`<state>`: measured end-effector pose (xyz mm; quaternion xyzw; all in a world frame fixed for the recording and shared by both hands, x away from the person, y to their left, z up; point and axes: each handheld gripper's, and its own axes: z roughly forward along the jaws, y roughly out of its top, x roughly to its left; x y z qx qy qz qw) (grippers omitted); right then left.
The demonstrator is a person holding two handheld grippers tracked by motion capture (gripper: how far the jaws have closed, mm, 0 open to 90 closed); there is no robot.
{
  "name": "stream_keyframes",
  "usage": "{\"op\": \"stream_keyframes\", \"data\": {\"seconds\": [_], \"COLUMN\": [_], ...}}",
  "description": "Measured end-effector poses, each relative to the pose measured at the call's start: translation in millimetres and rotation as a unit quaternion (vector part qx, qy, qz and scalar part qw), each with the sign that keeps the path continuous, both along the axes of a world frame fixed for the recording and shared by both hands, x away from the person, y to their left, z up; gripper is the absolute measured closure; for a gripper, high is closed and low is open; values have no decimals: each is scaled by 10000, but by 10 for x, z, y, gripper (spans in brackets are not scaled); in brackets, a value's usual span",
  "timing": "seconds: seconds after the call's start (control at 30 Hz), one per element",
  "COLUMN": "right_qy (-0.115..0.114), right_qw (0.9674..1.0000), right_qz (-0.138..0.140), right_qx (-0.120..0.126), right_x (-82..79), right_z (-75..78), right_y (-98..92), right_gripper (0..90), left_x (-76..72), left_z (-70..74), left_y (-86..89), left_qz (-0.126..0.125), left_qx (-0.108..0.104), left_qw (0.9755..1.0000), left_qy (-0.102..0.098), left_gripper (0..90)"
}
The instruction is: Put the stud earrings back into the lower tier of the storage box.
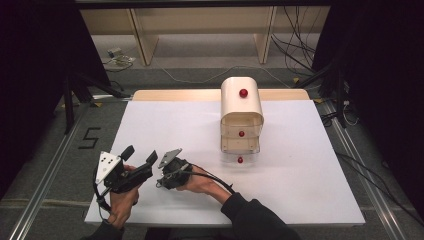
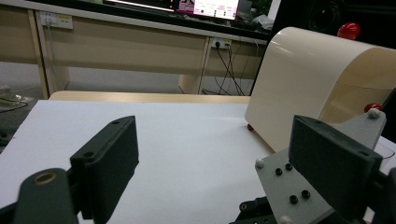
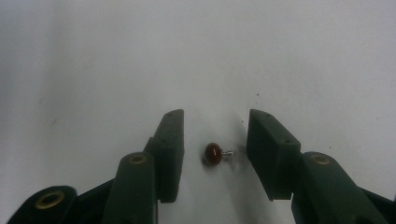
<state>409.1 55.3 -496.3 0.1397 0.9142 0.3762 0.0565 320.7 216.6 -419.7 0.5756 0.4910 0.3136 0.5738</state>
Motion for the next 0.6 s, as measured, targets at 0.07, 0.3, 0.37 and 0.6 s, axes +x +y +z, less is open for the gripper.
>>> {"op": "stream_keyframes", "data": {"seconds": [0.07,0.3,0.37,0.6], "right_qy": [2,55,52,90], "right_qw": [10000,9999,9999,9999], "right_qz": [33,96,90,117], "right_qx": [-17,-17,-21,-14], "right_x": [-1,-2,6,14], "right_z": [3,6,8,18], "right_y": [7,7,3,-8], "right_gripper": [594,672,699,746], "left_x": [-1,-2,-3,-5], "left_z": [0,1,1,2], "left_y": [1,1,2,4], "left_qz": [0,-1,0,-1], "left_qx": [-1,1,-1,-2], "left_qw": [10000,10000,10000,10000], "left_qy": [0,1,-1,-10], "left_gripper": [155,155,155,155]}}
